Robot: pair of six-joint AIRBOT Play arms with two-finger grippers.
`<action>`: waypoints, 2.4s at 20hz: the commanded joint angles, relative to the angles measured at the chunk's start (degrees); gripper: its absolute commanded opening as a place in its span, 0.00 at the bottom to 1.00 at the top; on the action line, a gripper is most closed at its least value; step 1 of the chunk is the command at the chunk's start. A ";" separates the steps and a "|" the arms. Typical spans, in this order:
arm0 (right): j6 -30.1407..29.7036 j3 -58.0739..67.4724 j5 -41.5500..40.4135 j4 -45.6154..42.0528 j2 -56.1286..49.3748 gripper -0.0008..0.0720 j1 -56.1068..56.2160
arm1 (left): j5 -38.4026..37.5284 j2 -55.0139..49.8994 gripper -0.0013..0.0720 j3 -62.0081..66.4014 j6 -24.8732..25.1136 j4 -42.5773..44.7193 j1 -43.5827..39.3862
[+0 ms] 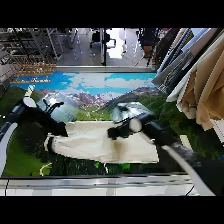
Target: Fold the clothes and pants, and hang the long-sleeved shirts on hangers.
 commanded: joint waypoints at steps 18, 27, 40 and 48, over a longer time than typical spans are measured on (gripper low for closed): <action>-62.79 -18.56 10.40 35.54 -6.64 0.80 -53.96 | 3.93 0.90 0.04 -0.22 0.24 0.00 -2.23; -23.47 -5.84 7.52 -18.38 7.15 0.03 -53.99 | 8.66 0.87 0.04 -3.78 0.24 0.50 -6.43; 0.68 1.97 9.75 -6.05 14.49 0.03 -8.50 | 19.34 -6.08 0.04 -8.37 3.93 -9.22 -15.26; 9.20 8.59 -27.17 -3.32 -11.96 0.73 16.94 | 5.31 5.22 0.04 -8.37 -2.60 2.60 1.05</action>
